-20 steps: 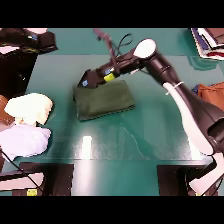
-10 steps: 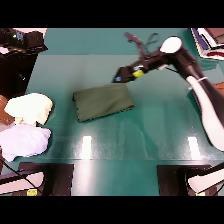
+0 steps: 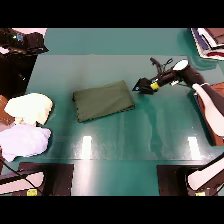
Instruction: Fold the shirts.
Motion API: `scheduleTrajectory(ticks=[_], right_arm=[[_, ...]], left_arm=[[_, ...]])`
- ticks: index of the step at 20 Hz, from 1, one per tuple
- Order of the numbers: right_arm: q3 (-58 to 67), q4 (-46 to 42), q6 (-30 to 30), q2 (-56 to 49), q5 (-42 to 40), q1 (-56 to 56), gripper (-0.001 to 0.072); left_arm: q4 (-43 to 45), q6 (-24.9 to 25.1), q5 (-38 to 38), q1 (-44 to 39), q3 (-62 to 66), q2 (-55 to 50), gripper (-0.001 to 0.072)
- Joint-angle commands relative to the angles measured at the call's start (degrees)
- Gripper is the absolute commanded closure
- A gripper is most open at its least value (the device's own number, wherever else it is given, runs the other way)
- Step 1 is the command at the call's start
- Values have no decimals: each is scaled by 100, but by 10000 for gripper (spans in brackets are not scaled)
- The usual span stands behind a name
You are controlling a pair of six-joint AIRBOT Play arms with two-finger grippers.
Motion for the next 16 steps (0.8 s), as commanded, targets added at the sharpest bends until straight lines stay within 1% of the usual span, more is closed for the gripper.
scheduleTrajectory(ticks=[1,2,3,4,5,7,8,9,11,12,14,16], right_arm=[[-48,772,-151,-527,-125,293,46],[-11,837,-195,-592,-146,393,50],[136,817,-195,-680,-116,503,79],[328,793,-195,-756,-57,584,88],[566,791,-195,-839,9,656,132],[1010,780,-284,-946,63,765,436],[1165,780,-363,-955,52,782,622],[1322,785,-404,-949,57,782,689],[1648,743,-369,-887,136,713,691],[1716,575,-203,-761,85,612,690],[1722,-68,7,-337,-103,262,691],[1720,-929,345,164,-92,-275,691]], left_arm=[[-22,13,0,7,0,4,675],[-26,13,0,7,0,4,675],[-28,13,4,7,0,4,676],[-48,13,4,7,0,2,676],[-79,13,0,7,0,4,675],[-179,13,-20,7,0,4,676],[-168,13,9,-35,0,4,676],[-155,11,68,-127,0,2,677],[-118,11,184,-404,0,2,677],[-118,11,245,-623,0,2,677],[-120,13,321,-1025,0,0,676],[-120,26,369,-1355,0,0,676]])
